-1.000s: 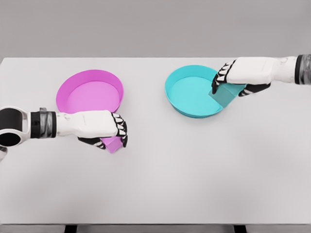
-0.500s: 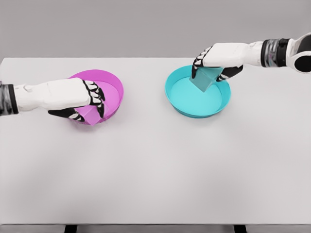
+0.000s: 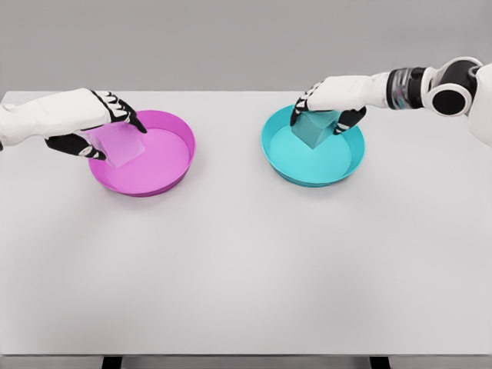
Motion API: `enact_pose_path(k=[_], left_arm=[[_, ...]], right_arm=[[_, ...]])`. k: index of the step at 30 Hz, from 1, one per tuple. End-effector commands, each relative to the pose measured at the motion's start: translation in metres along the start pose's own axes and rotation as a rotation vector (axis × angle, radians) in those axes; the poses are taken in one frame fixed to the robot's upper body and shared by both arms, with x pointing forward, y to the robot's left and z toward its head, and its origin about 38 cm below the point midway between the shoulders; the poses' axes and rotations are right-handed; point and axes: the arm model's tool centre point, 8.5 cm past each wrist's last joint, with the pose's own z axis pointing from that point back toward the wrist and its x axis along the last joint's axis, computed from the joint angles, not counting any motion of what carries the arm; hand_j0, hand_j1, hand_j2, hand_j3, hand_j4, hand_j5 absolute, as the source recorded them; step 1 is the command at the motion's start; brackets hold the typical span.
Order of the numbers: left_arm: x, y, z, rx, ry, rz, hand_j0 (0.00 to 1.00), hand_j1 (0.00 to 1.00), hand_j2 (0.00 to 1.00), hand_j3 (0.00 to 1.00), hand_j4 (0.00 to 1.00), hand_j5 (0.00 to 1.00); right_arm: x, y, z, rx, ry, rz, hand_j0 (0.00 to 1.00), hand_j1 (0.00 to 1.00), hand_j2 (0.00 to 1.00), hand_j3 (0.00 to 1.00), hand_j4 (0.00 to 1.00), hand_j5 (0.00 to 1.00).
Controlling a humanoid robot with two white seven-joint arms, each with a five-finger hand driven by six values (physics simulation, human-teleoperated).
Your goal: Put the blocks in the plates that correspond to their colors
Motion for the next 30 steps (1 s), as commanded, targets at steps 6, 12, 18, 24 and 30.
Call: enact_pose_path(k=[6,12,18,24,30], left_arm=[[0.001,0.005,-0.001,0.019,-0.009,0.005,1.00,1.00,1.00,1.00,1.00,1.00],[-0.011,0.016,0.026,-0.007,0.056,-0.031,1.00,1.00,1.00,1.00,1.00,1.00],[-0.043,-0.014,0.044,-0.053,0.155,0.064,1.00,1.00,1.00,1.00,1.00,1.00],[-0.069,-0.039,0.061,-0.073,0.243,0.154,1.00,1.00,1.00,1.00,1.00,1.00],[-0.079,-0.049,0.067,-0.078,0.277,0.191,1.00,1.00,1.00,1.00,1.00,1.00]], right_arm=[[-0.001,0.001,0.000,-0.005,0.001,-0.012,1.00,1.00,1.00,1.00,1.00,1.00],[-0.011,0.004,0.019,-0.023,0.034,-0.025,1.00,1.00,1.00,1.00,1.00,1.00],[-0.049,0.011,0.122,-0.184,0.184,-0.093,1.00,1.00,1.00,1.00,1.00,1.00],[-0.008,0.070,0.155,-0.165,0.114,-0.124,1.00,1.00,1.00,1.00,1.00,1.00],[0.008,0.106,0.152,-0.107,0.083,-0.175,1.00,1.00,1.00,1.00,1.00,1.00]])
